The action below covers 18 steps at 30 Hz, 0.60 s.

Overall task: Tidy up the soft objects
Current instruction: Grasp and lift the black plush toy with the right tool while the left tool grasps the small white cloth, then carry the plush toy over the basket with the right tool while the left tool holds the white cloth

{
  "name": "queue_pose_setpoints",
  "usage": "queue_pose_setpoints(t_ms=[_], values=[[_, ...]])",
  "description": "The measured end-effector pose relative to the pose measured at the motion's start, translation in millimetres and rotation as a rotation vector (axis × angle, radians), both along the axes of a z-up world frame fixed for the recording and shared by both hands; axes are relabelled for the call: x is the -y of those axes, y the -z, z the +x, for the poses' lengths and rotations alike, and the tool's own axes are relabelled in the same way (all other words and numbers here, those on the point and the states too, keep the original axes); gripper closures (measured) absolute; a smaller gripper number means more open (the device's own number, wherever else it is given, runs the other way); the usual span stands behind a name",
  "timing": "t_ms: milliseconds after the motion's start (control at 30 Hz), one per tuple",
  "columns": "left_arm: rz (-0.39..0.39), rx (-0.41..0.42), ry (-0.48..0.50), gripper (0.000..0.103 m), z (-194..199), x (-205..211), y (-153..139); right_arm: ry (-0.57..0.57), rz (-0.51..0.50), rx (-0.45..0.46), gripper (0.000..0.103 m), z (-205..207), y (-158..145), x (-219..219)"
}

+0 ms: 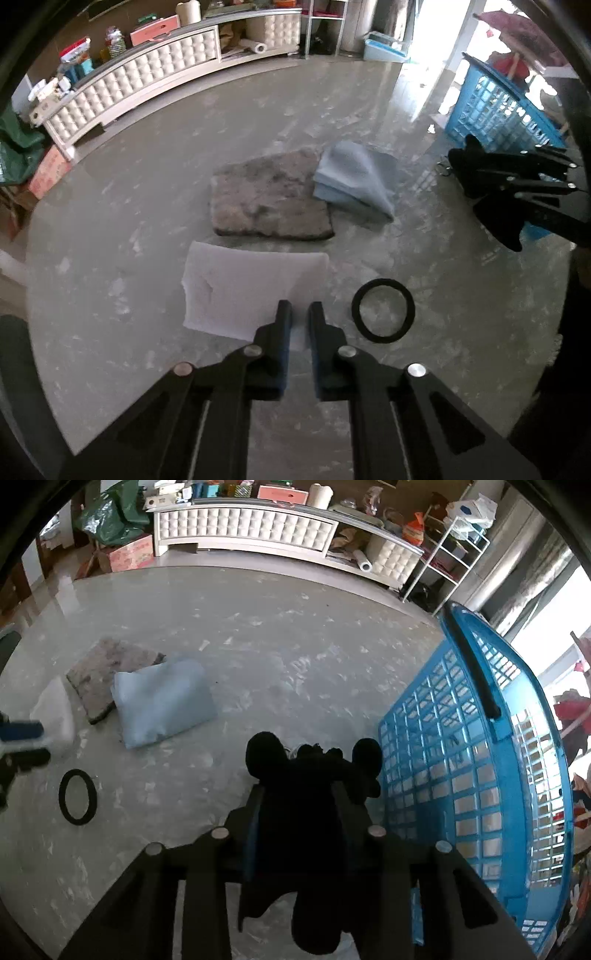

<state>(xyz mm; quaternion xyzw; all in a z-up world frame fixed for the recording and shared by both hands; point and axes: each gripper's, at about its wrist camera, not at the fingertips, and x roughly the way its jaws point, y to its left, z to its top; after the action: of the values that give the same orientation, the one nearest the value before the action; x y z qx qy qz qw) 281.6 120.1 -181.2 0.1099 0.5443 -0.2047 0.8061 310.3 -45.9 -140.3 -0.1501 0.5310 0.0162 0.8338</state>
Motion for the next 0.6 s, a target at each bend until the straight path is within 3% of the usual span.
queue_pose_setpoints(t_ms=[67, 300, 600], values=[[-0.003, -0.011, 0.000, 0.095, 0, 1, 4, -0.016, 0.016, 0.011, 0.088, 0, -2, -1], [-0.068, -0.022, -0.047, 0.095, 1, -12, -5, -0.035, 0.059, 0.014, 0.090, 0, -9, 0], [-0.116, 0.024, -0.069, 0.095, -16, -12, -35, -0.013, 0.136, -0.013, 0.097, -10, -15, 7]])
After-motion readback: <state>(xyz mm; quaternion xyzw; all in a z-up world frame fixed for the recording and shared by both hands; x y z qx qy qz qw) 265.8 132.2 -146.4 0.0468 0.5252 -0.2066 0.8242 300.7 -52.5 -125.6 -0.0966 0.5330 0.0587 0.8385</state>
